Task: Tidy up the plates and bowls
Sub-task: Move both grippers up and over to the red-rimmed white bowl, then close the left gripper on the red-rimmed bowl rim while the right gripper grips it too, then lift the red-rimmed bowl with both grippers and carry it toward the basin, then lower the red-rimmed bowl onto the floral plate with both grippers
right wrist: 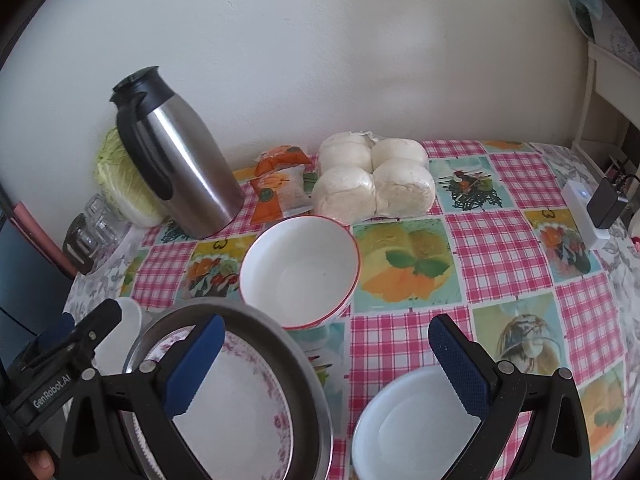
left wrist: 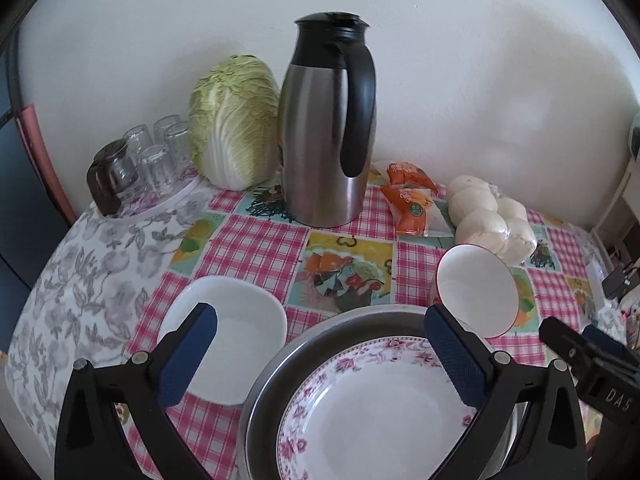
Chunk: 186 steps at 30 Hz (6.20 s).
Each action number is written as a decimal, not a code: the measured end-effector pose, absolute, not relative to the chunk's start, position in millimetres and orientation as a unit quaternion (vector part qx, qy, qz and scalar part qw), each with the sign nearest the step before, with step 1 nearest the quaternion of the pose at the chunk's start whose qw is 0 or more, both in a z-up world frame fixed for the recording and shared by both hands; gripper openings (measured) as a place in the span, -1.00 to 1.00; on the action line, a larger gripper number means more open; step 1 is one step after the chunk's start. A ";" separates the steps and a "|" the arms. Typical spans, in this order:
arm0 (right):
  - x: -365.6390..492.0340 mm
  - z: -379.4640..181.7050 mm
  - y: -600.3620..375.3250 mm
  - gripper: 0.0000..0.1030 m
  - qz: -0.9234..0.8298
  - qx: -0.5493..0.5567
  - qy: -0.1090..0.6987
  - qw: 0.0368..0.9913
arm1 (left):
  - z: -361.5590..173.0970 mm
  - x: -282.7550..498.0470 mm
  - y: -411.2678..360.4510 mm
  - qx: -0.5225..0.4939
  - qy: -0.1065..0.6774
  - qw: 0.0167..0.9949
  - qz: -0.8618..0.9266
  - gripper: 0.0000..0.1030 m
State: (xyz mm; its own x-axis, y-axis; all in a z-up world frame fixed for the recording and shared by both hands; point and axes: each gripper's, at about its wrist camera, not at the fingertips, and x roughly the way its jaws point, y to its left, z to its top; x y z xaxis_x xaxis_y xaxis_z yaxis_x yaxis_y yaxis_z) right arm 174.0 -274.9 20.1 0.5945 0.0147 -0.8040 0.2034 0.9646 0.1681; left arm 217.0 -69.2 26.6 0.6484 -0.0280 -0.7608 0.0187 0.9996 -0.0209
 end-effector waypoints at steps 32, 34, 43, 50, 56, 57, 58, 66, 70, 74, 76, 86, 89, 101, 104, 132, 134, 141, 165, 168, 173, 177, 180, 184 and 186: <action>240.2 -51.0 -312.4 0.50 -0.069 0.169 0.497 0.848 | -4.8 319.5 -151.0 0.067 0.534 0.840 -0.072 0.83; 241.8 -56.5 -312.5 0.37 -0.066 0.179 0.502 0.843 | -11.4 324.3 -159.4 0.079 0.542 0.833 -0.077 0.68; 248.0 -77.5 -309.4 -0.12 -0.046 0.206 0.523 0.826 | -46.9 343.3 -170.4 0.047 0.589 0.801 -0.098 -0.09; 252.4 -87.0 -304.6 -0.34 -0.028 0.226 0.530 0.817 | -65.4 349.5 -184.4 0.059 0.618 0.775 -0.118 -0.55; 256.9 -92.9 -298.4 -0.35 -0.019 0.229 0.536 0.813 | -77.5 349.6 -195.6 0.076 0.631 0.762 -0.120 -0.69; 256.8 -93.5 -298.6 -0.36 -0.019 0.232 0.535 0.812 | -78.1 348.9 -198.2 0.079 0.631 0.763 -0.118 -0.70; 256.6 -94.0 -298.4 -0.37 -0.019 0.235 0.533 0.812 | -78.6 349.0 -198.6 0.079 0.631 0.763 -0.117 -0.72; 249.1 -89.1 -318.4 -0.41 -0.028 0.242 0.532 0.811 | -77.8 345.4 -191.9 0.063 0.628 0.765 -0.131 -0.76; 246.3 -86.5 -328.5 -0.45 -0.044 0.241 0.531 0.811 | -75.7 343.2 -203.6 0.064 0.620 0.769 -0.141 -0.76; 243.5 -85.2 -337.3 -0.45 -0.055 0.240 0.529 0.812 | -71.8 340.4 -218.2 0.065 0.612 0.773 -0.153 -0.76; 241.5 -83.6 -342.0 -0.45 -0.057 0.242 0.527 0.812 | -67.1 339.6 -226.7 0.068 0.609 0.774 -0.159 -0.76; 226.6 -55.9 -362.7 -0.45 -0.051 0.254 0.500 0.826 | -36.9 328.1 -240.0 0.064 0.572 0.800 -0.170 -0.76; 222.9 -36.0 -365.9 -0.45 -0.047 0.253 0.486 0.835 | -22.3 318.5 -231.4 0.051 0.557 0.812 -0.168 -0.76; 191.3 44.4 -314.7 -0.45 -0.014 0.211 0.447 0.869 | 49.3 259.5 -173.4 -0.046 0.501 0.854 -0.133 -0.76; 184.5 58.9 -293.5 -0.45 -0.004 0.195 0.445 0.874 | 63.2 242.7 -158.3 -0.060 0.486 0.864 -0.122 -0.76; 129.9 65.3 -187.6 -0.45 0.037 0.115 0.501 0.857 | 39.7 150.7 -46.0 -0.189 0.483 0.850 -0.093 -0.76; 133.0 60.0 -183.8 -0.45 0.039 0.114 0.506 0.854 | 36.6 152.6 -41.9 -0.192 0.487 0.847 -0.090 -0.76; 141.5 42.8 -176.6 -0.45 0.047 0.119 0.524 0.842 | 27.8 158.3 -36.8 -0.184 0.498 0.844 -0.075 -0.76; 157.5 -7.8 -188.9 -0.45 0.034 0.151 0.562 0.812 | -15.1 177.7 -43.5 -0.179 0.544 0.816 -0.072 -0.76; 159.6 -13.6 -191.2 -0.45 0.032 0.154 0.567 0.809 | -21.4 179.8 -44.4 -0.178 0.550 0.812 -0.073 -0.76; 161.3 -22.7 -192.0 -0.45 0.029 0.154 0.575 0.803 | -30.1 182.6 -45.0 -0.175 0.560 0.806 -0.071 -0.76; 163.0 -26.1 -192.1 -0.45 0.027 0.156 0.577 0.801 | -35.9 184.3 -45.6 -0.175 0.567 0.802 -0.070 -0.76; 163.9 -27.2 -192.1 -0.45 0.026 0.153 0.578 0.801 | -40.4 185.5 -46.6 -0.172 0.572 0.799 -0.068 -0.75; 164.0 -30.6 -192.7 -0.45 0.024 0.152 0.581 0.799 | -43.1 185.9 -47.7 -0.170 0.575 0.797 -0.068 -0.76; 164.1 -33.3 -193.3 -0.45 0.024 0.153 0.584 0.797 | -43.0 186.0 -48.1 -0.169 0.575 0.798 -0.069 -0.76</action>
State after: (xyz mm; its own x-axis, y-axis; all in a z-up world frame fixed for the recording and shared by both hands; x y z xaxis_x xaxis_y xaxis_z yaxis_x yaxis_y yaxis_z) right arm 164.1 -193.3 -33.3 0.3171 0.2164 -0.9234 0.1412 0.9520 0.2716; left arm 186.0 -48.1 -43.0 0.3299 -0.3039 -0.8937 -0.0844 0.9335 -0.3486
